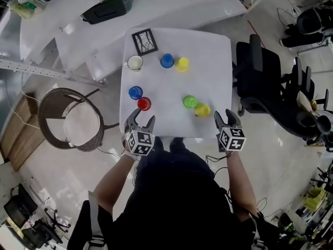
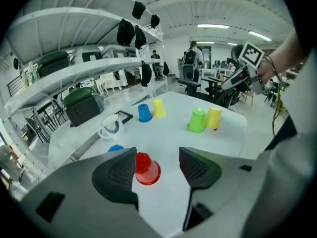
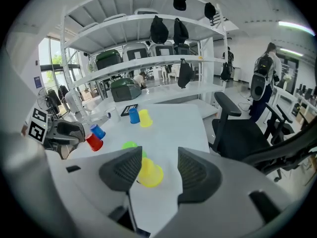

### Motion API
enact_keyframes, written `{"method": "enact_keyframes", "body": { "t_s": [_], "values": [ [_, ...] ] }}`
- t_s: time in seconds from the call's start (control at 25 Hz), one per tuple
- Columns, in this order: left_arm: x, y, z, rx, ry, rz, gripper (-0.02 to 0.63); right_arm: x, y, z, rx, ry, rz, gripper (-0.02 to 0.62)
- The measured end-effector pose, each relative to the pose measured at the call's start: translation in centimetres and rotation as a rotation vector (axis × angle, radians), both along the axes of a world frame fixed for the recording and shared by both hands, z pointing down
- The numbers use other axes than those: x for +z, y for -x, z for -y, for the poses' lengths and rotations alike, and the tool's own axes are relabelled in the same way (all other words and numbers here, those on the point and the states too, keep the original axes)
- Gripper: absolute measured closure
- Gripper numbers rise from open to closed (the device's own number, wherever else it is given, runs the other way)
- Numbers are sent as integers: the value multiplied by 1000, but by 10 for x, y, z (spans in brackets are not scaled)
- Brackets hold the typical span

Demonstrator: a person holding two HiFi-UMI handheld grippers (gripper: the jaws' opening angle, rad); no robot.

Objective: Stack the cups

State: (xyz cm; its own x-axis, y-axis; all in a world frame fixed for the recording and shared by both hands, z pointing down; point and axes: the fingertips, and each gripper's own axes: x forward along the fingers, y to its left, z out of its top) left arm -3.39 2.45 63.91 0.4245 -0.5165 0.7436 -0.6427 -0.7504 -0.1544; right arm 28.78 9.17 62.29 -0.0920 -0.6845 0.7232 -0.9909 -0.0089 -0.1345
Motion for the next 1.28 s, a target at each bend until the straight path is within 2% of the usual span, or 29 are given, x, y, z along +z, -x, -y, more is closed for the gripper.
{"method": "enact_keyframes", "body": {
  "t_s": [0.24,0.48,0.6,0.92,1.0,1.16,1.28],
  "values": [
    [-3,-86,-19,130,45,-64,339,2,-13,-5,-12,-12,21,371],
    [23,-165,-23,286,57,-34,339,1,-51,-29,4,1,5,373],
    [43,-189,-18,321,72,-9,339,4,-76,-47,27,20,-5,373],
    [72,-223,-14,335,145,16,341,19,-119,-84,78,83,-8,374],
    [74,-227,-14,336,148,27,379,21,-122,-83,70,87,-7,377],
    [72,-222,-15,305,156,27,382,21,-118,-65,45,73,-1,382],
    [66,-204,-19,264,152,20,382,19,-109,-43,9,49,8,383]
  ]
}}
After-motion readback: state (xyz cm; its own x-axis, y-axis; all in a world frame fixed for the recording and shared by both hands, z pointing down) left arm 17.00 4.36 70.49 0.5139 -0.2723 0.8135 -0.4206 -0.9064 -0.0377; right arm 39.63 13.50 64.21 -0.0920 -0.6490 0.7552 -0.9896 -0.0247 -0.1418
